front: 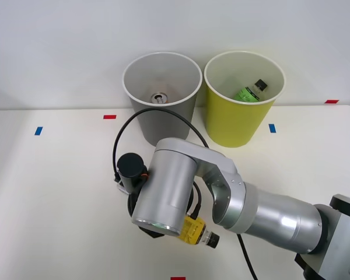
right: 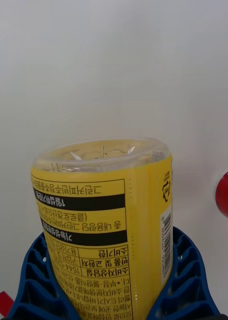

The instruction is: Put cans in the gray bin, plastic bottles in the light green bin

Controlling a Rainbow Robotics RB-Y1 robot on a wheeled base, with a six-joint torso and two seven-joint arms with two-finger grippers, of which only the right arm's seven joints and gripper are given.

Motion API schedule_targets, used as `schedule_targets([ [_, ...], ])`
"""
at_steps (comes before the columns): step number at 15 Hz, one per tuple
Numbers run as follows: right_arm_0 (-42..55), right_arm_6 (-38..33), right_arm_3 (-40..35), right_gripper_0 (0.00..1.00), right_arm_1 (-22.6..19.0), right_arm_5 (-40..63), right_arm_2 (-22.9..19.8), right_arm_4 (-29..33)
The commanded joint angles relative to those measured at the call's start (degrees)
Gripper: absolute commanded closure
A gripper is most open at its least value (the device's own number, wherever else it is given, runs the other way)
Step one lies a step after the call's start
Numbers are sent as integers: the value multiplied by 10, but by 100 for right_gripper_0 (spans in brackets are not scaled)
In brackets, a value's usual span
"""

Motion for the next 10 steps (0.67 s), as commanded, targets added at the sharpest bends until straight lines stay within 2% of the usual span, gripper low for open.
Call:
schedule_targets([
  [1,3,-15,-47,100,-8,2,-26,0],
  [4,4,-49,-97,100,-20,-9,-54,0],
  [10,20,-64,-190,100,-25,-27,-137,10],
])
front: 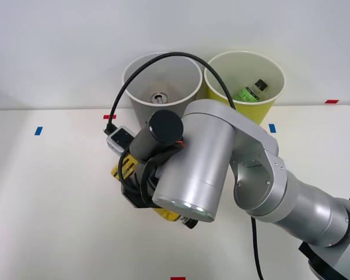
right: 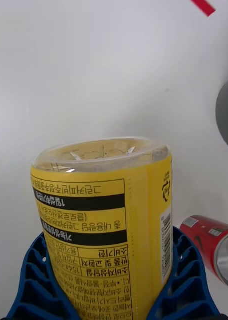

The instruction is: Put cans in the gray bin, plastic bottles in the light green bin

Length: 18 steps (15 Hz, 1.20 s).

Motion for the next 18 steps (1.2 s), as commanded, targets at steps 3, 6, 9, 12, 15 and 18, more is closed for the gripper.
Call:
schedule_targets([
  [3,55,-19,-109,100,-5,-50,-63,56],
  [6,96,-32,-170,100,-6,-73,-99,94],
  [9,115,-79,-235,100,-3,-80,-127,133],
  [12,115,-111,-277,100,0,-87,-167,162],
  [15,115,-119,-289,100,2,-105,-226,172],
  [18,115,-128,-290,100,2,-117,-263,197],
])
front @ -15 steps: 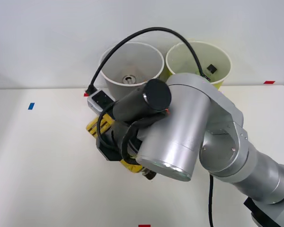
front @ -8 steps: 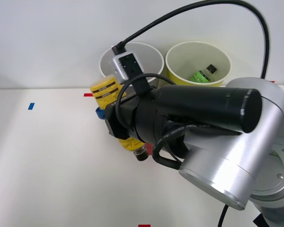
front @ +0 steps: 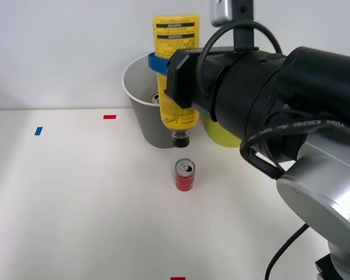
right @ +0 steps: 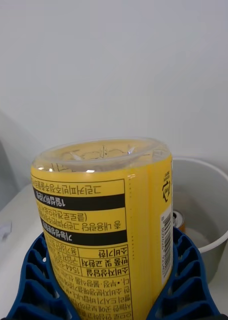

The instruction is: Put cans in the gray bin, plastic bottles in the light green bin

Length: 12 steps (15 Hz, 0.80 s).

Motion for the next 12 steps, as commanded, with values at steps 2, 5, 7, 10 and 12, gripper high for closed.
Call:
schedule_targets([
  [2,0,-14,0,100,0,-18,-30,50],
  [5,0,-24,-1,100,6,-19,-30,91],
  [7,0,-26,2,100,19,-26,-31,121],
  [10,0,-26,36,100,32,-97,-39,166],
  [12,0,-19,71,100,37,-161,-69,171],
])
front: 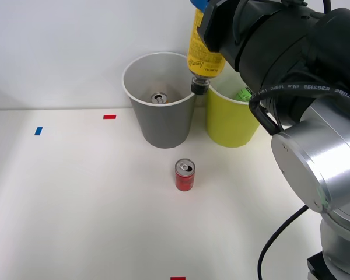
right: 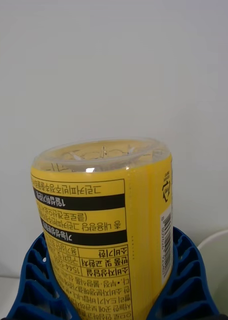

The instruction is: Put cans in the gray bin, plastic bottles in the light green bin

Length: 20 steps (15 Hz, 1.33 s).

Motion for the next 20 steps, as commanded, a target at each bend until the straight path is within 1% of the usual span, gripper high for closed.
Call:
schedule_targets([
  [1,0,9,53,100,9,-99,-45,10],
  [3,-2,12,92,100,5,-168,-73,18],
  [6,-26,23,144,100,2,-185,-92,36],
  [9,-59,25,227,100,-5,-212,-102,76],
  [11,-59,28,255,100,-6,-218,-101,89],
  [14,-59,22,306,100,-13,-249,-90,128],
  [15,-59,17,319,100,-20,-258,-84,129],
  [18,-59,23,327,100,-25,-259,-87,137],
  [20,-59,25,349,100,-27,-271,-87,143],
])
